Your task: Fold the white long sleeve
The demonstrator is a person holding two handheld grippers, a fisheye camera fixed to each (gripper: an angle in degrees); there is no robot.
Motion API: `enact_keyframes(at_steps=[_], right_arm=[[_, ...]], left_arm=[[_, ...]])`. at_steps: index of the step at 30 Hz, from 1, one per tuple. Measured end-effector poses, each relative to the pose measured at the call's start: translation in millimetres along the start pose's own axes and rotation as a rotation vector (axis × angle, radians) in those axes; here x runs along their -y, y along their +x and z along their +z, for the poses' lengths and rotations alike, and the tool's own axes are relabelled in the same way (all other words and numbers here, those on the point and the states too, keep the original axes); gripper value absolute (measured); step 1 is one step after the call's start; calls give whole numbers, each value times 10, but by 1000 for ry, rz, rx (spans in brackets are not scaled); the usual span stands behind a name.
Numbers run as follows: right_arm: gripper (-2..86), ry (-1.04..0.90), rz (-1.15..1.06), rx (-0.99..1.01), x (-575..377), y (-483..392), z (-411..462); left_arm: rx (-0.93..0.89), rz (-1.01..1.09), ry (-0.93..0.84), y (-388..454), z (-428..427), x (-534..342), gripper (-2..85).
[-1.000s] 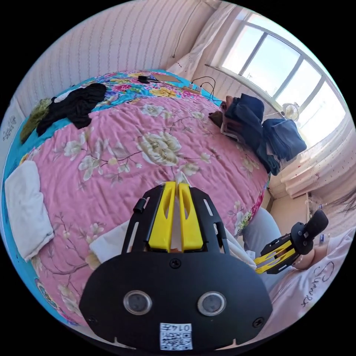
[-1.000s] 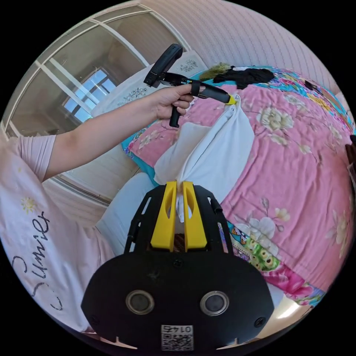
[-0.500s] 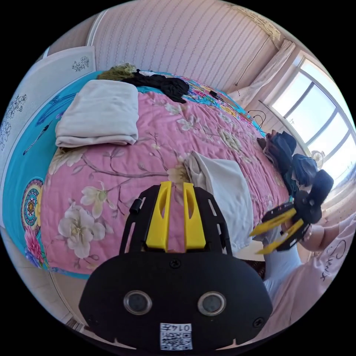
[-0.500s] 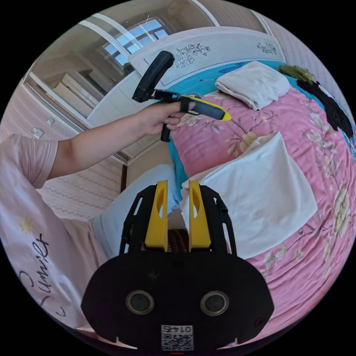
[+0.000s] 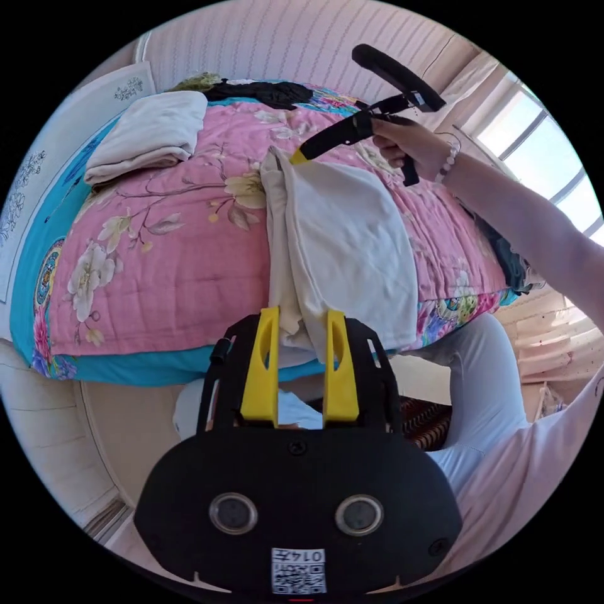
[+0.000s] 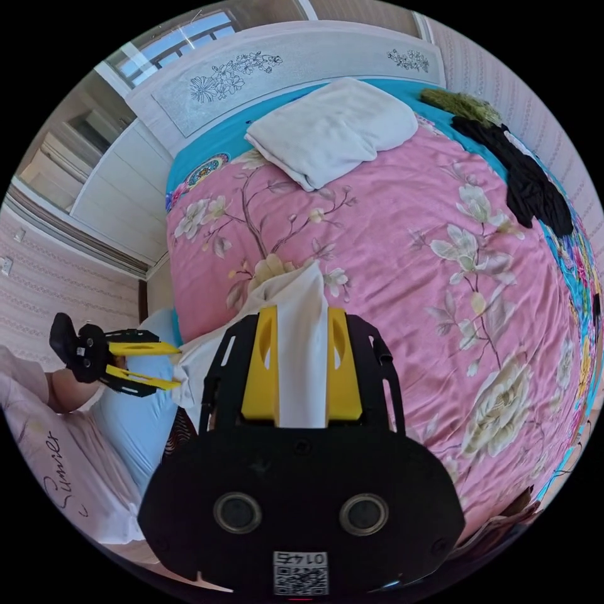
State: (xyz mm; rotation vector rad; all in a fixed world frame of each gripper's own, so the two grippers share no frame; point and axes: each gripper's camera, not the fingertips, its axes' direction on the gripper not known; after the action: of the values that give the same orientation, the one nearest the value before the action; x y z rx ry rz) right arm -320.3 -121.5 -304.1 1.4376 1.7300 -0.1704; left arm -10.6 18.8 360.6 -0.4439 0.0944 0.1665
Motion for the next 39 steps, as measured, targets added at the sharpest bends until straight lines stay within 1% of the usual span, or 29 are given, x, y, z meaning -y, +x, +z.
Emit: enact_keyframes(at_steps=[1,3,5,7,10,11,12,14,15,16,18,19,21,24,26,29,33,37,39], right_arm=[[115,-3,-2,-1,43,-8,-14],[116,-4,-14,-2,91,-28,-66],[119,4,-34,-4,126,-45,-161],[124,8,-57,8,137,-52,-226],[140,-10,-97,32,141,-61,-254],[149,-34,-107,34,140,-64,-217],[154,-50,-110,34,138,-66,-186],[151,-140,-107,39,118,-77,-34],[148,-140,-104,39,105,-86,-26],[137,-137,-103,32,73,-114,-40],[101,-133,-128,39,7,-182,-86],[65,-132,-154,41,-56,-244,-123],[44,-132,-193,48,-171,-348,-189],[33,-83,-207,-20,-422,-549,-398],[28,6,-193,-46,-688,-726,-689],[25,114,-170,-77,-1121,-949,-1087],[22,205,-142,-136,-1715,-1199,-1501],[20,311,-91,-184,-2447,-1428,-1942],[19,352,-74,-198,-2742,-1508,-2119]], left_arm=[[25,13,-15,7,-7,-3,88],[131,53,-68,1,-51,-52,83],[130,52,-87,-41,-96,-116,80],[87,38,-79,-73,-165,-171,82],[-92,-7,-46,-94,-175,-184,107],[-116,-10,-52,-87,-141,-174,109],[-138,-8,-71,-52,-58,-152,112],[-125,4,-97,22,86,-136,112],[-115,20,-191,85,210,-109,112],[-91,39,-226,158,255,-88,110],[-35,67,-236,263,268,-96,99],[-23,70,-236,288,270,-105,93],[-32,76,-218,354,241,-162,64],[-52,86,-190,450,164,-234,48],[-46,98,-161,535,98,-295,45],[-40,107,-96,679,-39,-431,42],[-45,120,8,929,-359,-631,39],[40,223,77,1305,-744,-753,37],[130,312,115,1589,-1002,-807,35]])
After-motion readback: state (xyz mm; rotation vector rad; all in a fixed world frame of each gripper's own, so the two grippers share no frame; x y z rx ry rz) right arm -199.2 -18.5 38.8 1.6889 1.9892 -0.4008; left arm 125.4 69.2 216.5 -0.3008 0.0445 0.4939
